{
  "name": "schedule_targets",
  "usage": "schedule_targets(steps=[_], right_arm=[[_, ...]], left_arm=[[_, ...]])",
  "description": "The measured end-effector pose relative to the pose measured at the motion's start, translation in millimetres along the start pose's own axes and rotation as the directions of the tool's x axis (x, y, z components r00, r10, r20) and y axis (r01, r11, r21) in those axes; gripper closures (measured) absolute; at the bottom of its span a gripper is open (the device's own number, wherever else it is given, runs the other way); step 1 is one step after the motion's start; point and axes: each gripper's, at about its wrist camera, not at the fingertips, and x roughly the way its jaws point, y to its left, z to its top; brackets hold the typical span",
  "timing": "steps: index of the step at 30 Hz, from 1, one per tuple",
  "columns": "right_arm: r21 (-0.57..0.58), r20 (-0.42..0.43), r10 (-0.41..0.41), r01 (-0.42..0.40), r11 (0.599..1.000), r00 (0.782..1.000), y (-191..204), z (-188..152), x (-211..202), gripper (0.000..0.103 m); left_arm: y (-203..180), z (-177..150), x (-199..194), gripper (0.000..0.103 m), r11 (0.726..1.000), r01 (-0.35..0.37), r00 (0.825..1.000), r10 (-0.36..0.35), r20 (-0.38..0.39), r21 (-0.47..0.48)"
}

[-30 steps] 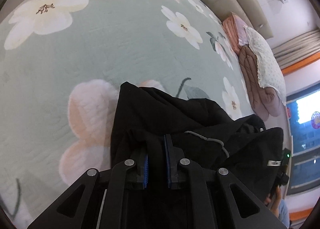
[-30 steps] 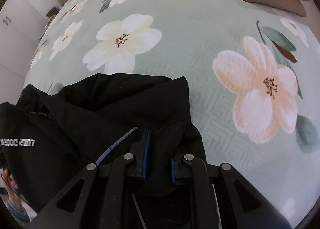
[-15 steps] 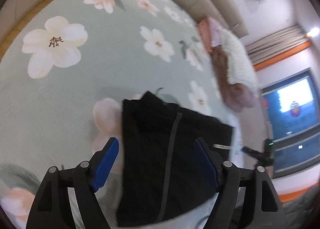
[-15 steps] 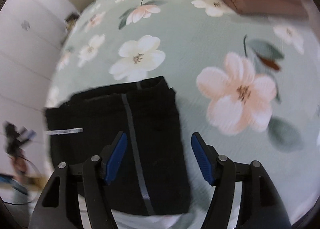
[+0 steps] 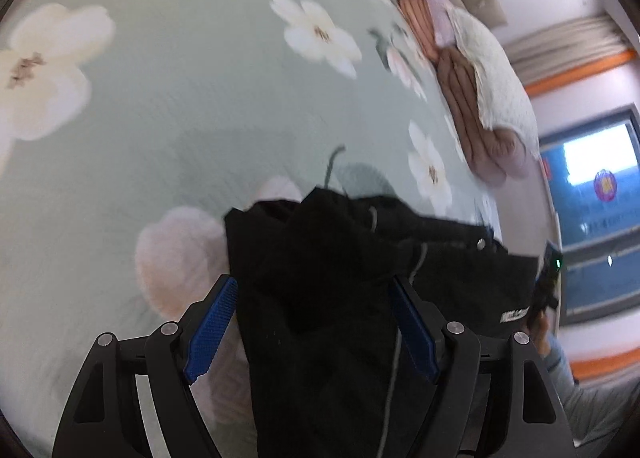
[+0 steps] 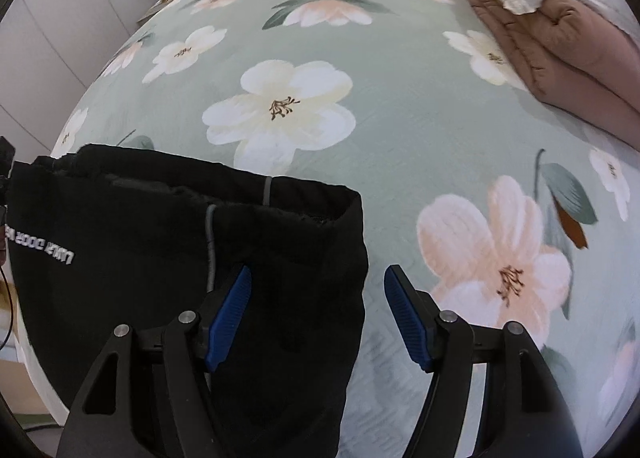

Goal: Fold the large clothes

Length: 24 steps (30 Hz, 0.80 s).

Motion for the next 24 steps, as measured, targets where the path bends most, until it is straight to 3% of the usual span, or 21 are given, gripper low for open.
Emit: schedule_targets(steps=[3, 4, 6, 8, 11, 14, 17, 20, 24], right_arm=[[0.03, -0.02, 0.058, -0.058, 0.998, 0.998, -7.4, 10.4, 21.9, 0.031], [0.049, -0.011, 0.082, -0.081, 0.996, 0.997, -7.9, 13.3, 23.9, 0.038], [0.073, -0.007, 0.115, -0.114, 0.991, 0.993, -7.1, 16.0, 26.0, 0.075], [0.039, 0.015, 0.056, -0.057, 0.998, 0.998, 0.8, 11.2, 18.2, 0.084], [0.026, 0.069, -0.058, 0.057, 0.998, 0.996, 9.5, 9.0, -12.2, 0.088], [0.022, 0.174, -0.154, 0.153, 0.988, 0.973, 14.1, 25.4, -57.8, 0.088], [0.034, 0.249, -0.197, 0.194, 0.98, 0.948, 15.3, 54.5, -80.2, 0.088], [0.015, 0.237, -0.278, 0.283, 0.959, 0.931, 19.8, 81.0, -50.5, 0.088], [0.012, 0.075, -0.31, 0.31, 0.951, 0.948, 13.5, 90.9, 35.2, 0.089]], left_arm=[[2.7, 3.2, 19.7, 0.026, 0.999, 0.046, 0.999, -0.046, -0.011, -0.009], [-3.7, 2.6, 18.3, 0.048, 0.999, 0.047, 0.998, -0.047, 0.03, 0.022], [-14.9, 0.8, 15.7, 0.093, 0.999, 0.014, 0.998, -0.017, 0.055, 0.051], [-24.0, -5.9, 5.2, 0.093, 0.997, -0.043, 0.993, 0.034, 0.116, 0.071], [-37.1, -11.8, -19.5, 0.094, 0.994, -0.093, 0.979, 0.081, 0.187, 0.058], [-63.6, -4.1, -54.4, 0.093, 0.987, -0.131, 0.953, 0.101, 0.287, 0.088], [-77.2, 18.1, -73.5, 0.093, 0.99, -0.121, 0.926, 0.084, 0.368, 0.078], [-70.7, 39.4, -57.2, 0.093, 0.983, -0.18, 0.909, 0.149, 0.388, 0.044], [-33.1, 53.4, 8.3, 0.093, 0.957, -0.289, 0.924, 0.285, 0.256, -0.022]])
